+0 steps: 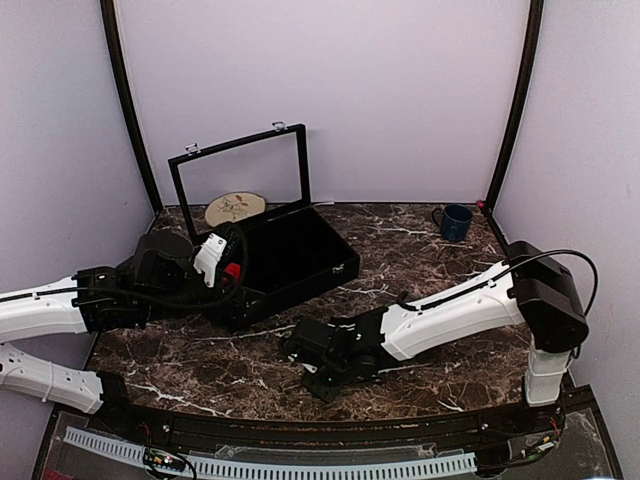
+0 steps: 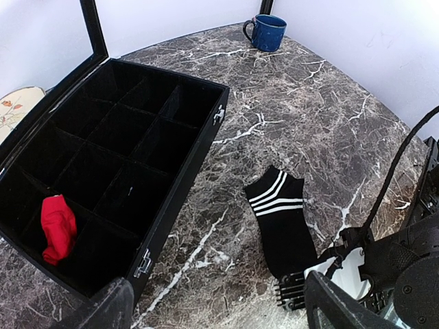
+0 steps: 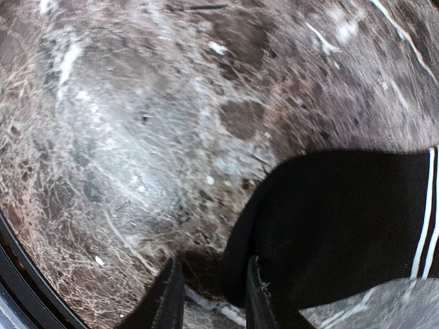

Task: Roll the socks
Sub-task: Roll the sock at the center of the board.

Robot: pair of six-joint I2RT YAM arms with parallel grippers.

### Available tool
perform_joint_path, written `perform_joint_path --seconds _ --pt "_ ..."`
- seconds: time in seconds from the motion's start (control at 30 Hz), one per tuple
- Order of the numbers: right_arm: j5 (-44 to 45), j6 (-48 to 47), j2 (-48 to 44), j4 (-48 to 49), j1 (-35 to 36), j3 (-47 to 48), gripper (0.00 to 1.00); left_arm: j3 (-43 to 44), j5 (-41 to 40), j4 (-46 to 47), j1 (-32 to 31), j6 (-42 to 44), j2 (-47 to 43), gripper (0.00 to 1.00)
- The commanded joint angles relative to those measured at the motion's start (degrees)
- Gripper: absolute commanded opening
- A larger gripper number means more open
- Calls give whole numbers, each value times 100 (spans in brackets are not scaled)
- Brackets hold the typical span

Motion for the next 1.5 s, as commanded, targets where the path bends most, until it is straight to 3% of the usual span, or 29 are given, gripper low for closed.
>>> perform_joint_path --seconds 0.0,0.2,0.47,0.83,1.47 --pt "44 -53 179 -8 48 156 21 -70 25 -20 -27 -8 -66 89" --pt "-15 -78 269 -138 21 228 0 -49 41 39 -27 41 11 89" --pt "-312 -12 52 -90 -100 89 0 -146 59 66 -27 29 15 89" --pt "-1912 503 -505 769 -742 -674 0 -505 392 239 -105 120 -39 87" --pt "-4210 973 -552 1328 -1700 -790 0 -667 -14 788 -1436 1369 1087 88"
